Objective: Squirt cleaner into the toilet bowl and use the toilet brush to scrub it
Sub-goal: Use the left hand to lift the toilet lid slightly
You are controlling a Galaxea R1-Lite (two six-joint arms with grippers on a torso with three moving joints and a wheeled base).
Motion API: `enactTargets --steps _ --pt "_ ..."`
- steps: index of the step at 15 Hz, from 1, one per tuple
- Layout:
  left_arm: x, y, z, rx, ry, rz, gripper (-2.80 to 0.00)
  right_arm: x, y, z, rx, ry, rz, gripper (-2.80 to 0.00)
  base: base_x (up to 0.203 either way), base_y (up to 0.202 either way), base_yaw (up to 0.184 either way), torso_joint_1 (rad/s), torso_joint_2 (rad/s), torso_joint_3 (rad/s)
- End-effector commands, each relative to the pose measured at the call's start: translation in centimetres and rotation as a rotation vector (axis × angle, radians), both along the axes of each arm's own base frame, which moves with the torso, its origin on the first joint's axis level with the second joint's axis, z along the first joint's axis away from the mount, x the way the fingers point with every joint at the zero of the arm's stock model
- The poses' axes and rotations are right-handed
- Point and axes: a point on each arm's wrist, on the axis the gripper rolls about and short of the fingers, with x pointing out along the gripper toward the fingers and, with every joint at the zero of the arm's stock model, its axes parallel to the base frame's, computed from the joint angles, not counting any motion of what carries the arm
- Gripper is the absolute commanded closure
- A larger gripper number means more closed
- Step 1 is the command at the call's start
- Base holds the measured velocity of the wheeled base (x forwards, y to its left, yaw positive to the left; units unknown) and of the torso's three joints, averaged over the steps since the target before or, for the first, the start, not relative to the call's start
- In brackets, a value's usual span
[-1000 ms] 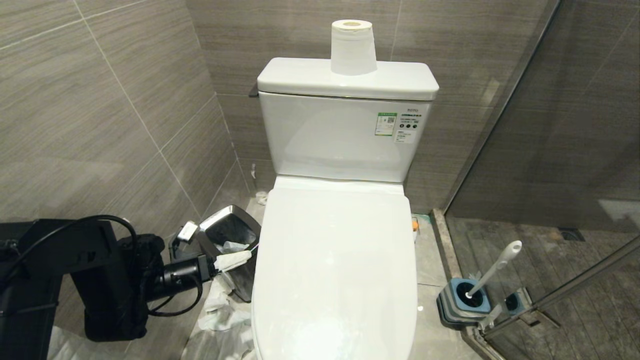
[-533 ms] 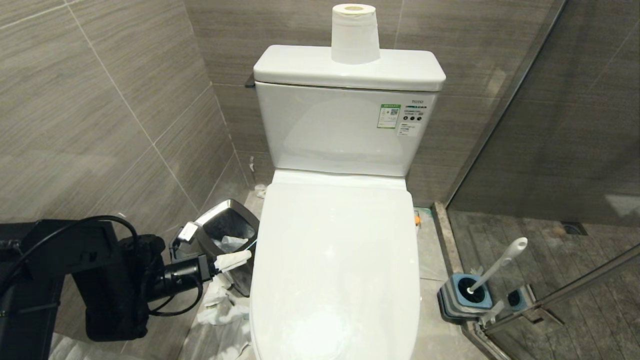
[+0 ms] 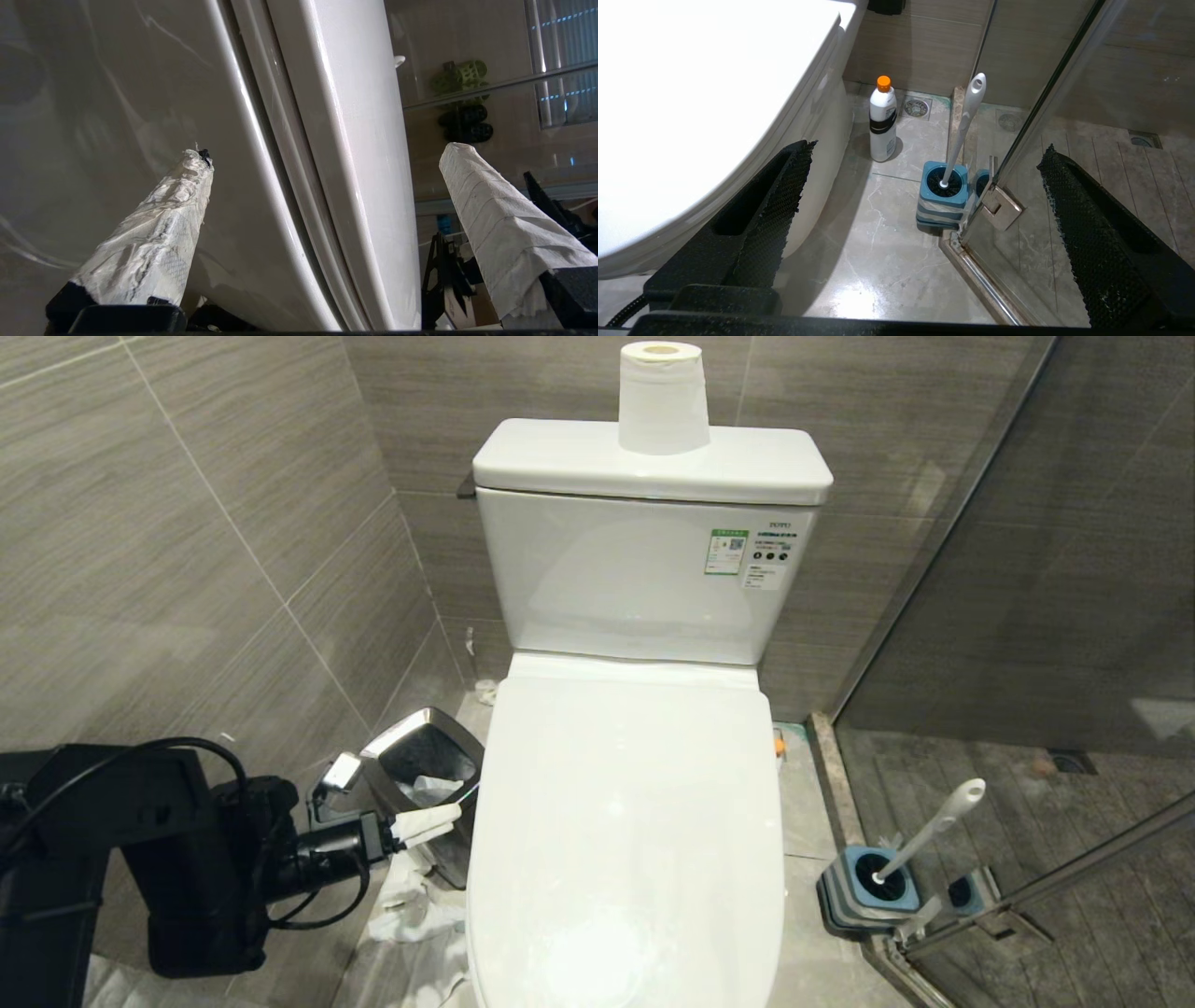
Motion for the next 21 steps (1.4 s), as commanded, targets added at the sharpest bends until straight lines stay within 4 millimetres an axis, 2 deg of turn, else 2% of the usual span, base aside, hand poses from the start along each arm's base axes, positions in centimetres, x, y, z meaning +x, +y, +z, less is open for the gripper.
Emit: enactTargets --steps 1,3,6,10,12,21 --pt "-0.6 0.9 1.0 -0.008 -0.008 0.004 -2.80 0.1 0.0 -0.3 0.000 0.008 0.000 -2.80 0.000 0.000 0.000 0.000 0.00 0.000" --pt "-1.7 1.3 1.5 -0.051 0.050 -0.073 -2.80 0.1 0.0 -0.3 0.000 0.008 0.000 -2.80 0.000 0.000 0.000 0.000 0.00 0.000" --pt "-2.7 0.9 1.0 -0.078 0.105 -0.150 -2.80 0.1 0.0 -0.3 0.000 0.009 0.000 -2.80 0.000 0.000 0.000 0.000 0.00 0.000" --pt "-3.7 -0.6 0.0 -0.034 0.030 -0.198 -2.80 0.1 0.0 -0.3 0.000 0.009 0.000 -2.80 0.000 0.000 0.000 0.000 0.00 0.000" --pt "-4.8 -0.9 -0.4 -0.033 0.059 -0.202 -2.80 0.1 0.0 -0.3 0.000 0.009 0.000 -2.80 0.000 0.000 0.000 0.000 0.00 0.000" --pt "-6.9 -2.6 0.0 0.014 0.068 -0.175 -2.80 0.1 0.0 -0.3 0.000 0.009 0.000 -2.80 0.000 0.000 0.000 0.000 0.00 0.000"
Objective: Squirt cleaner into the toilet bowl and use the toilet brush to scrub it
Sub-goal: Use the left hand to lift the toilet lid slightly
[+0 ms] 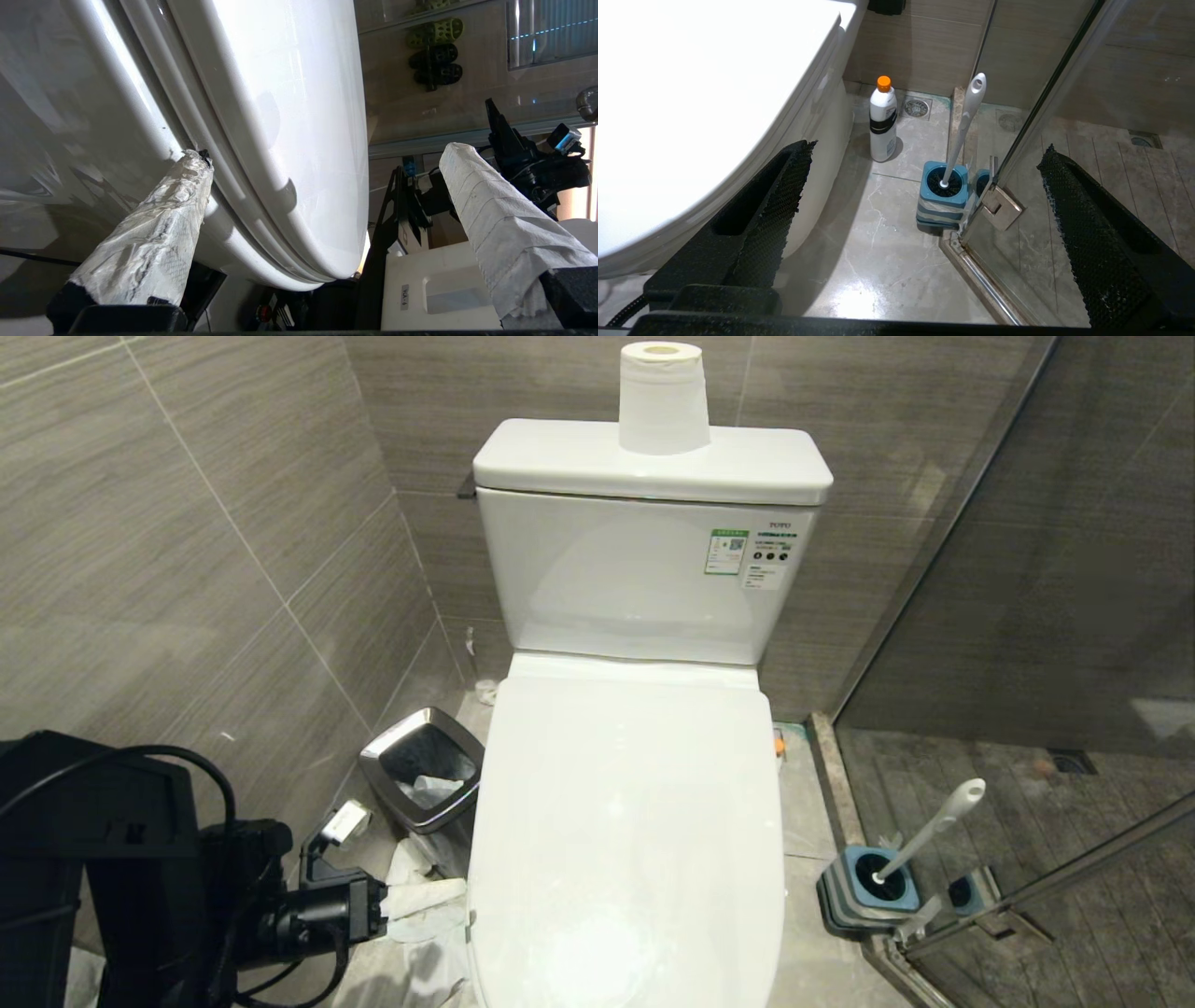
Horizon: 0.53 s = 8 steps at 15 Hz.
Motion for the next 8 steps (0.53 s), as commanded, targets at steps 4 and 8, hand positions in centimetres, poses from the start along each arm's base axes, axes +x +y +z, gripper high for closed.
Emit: enactTargets --steps 4,8 --pt "-0.53 -0.74 0.23 0.010 0.002 -0.006 -2.80 0.07 0.00 -0.31 0.000 0.009 0.001 -2.80 0.000 0.000 0.000 0.000 0.00 0.000" --pt "-0.80 -1.19 -0.17 0.028 0.014 0.006 -2.80 0.07 0.00 -0.30 0.000 0.008 0.001 -2.80 0.000 0.000 0.000 0.000 0.00 0.000"
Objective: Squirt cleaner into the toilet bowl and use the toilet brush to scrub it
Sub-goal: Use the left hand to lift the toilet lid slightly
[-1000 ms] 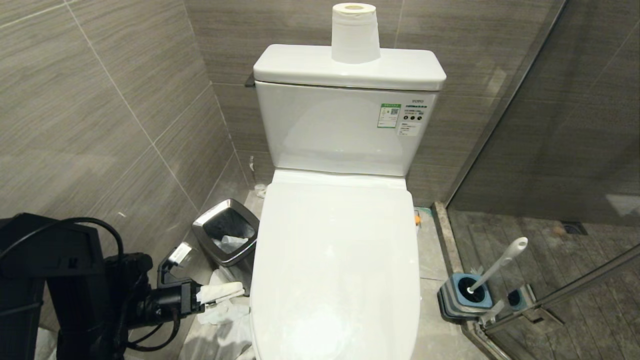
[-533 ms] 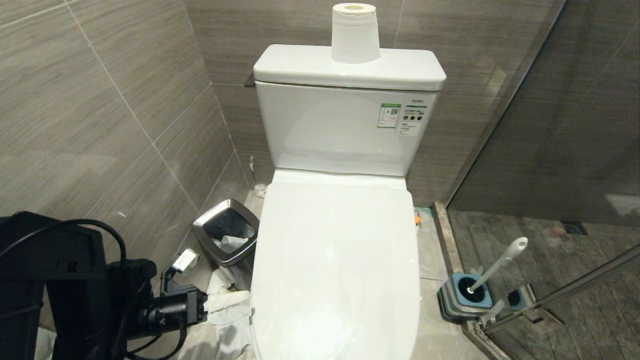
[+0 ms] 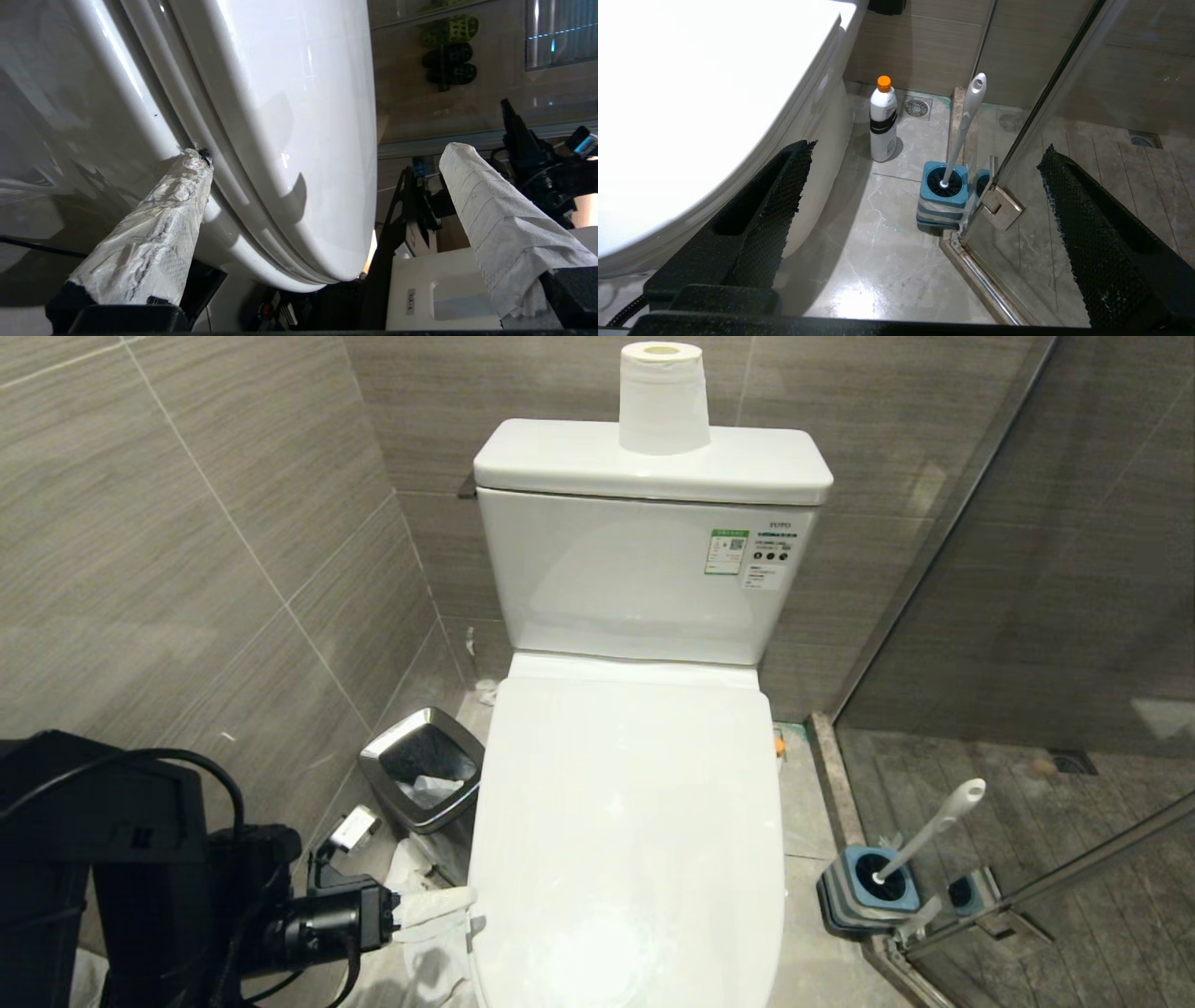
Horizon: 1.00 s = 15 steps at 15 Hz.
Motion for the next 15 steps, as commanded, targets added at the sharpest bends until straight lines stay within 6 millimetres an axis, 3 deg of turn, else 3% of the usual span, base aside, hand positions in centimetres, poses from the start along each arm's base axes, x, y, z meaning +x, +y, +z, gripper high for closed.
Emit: enactTargets --steps 1,8,15 --pt "0.0 -0.1 -0.3 0.004 0.002 0.002 -2.80 0.1 0.0 -0.3 -0.001 0.009 0.001 -2.80 0.000 0.000 0.000 0.000 0.00 0.000" --pt "-0.2 -0.7 -1.6 0.020 0.010 -0.022 -2.80 0.1 0.0 -0.3 -0.001 0.010 0.001 -2.80 0.000 0.000 0.000 0.000 0.00 0.000" --pt "-2.9 -2.6 -1.0 0.031 0.009 -0.124 -2.80 0.1 0.0 -0.3 -0.001 0.009 0.001 -2.80 0.000 0.000 0.000 0.000 0.00 0.000"
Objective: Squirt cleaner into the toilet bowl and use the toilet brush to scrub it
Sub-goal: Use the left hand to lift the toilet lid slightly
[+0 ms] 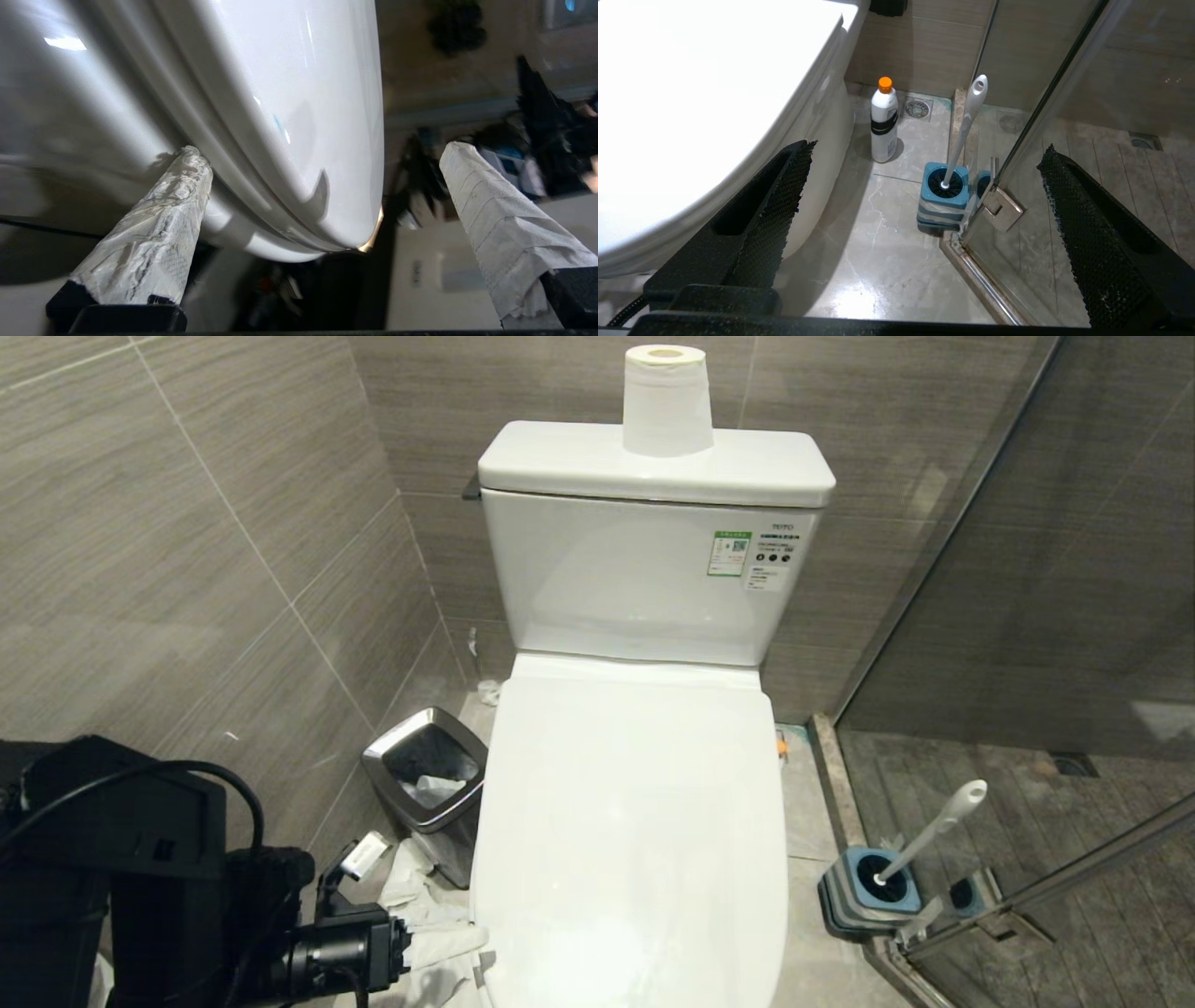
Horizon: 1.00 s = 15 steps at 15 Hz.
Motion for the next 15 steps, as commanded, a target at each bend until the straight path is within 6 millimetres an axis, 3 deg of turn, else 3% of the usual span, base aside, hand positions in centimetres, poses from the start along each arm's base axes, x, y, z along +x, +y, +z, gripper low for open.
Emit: enactTargets --steps 1,5,15 --pt "-0.7 -0.6 0.5 -0.015 -0.001 -0.049 -2.80 0.1 0.0 -0.3 0.000 0.009 0.001 -2.80 0.000 0.000 0.000 0.000 0.00 0.000" --pt "-2.2 -1.9 1.3 -0.045 0.015 -0.152 -2.80 0.1 0.0 -0.3 0.000 0.009 0.001 -2.80 0.000 0.000 0.000 0.000 0.00 0.000" --pt "-3.2 -3.0 4.9 -0.076 -0.062 -0.211 -2.80 0.1 0.0 -0.3 0.000 0.010 0.001 -2.80 0.000 0.000 0.000 0.000 0.00 0.000"
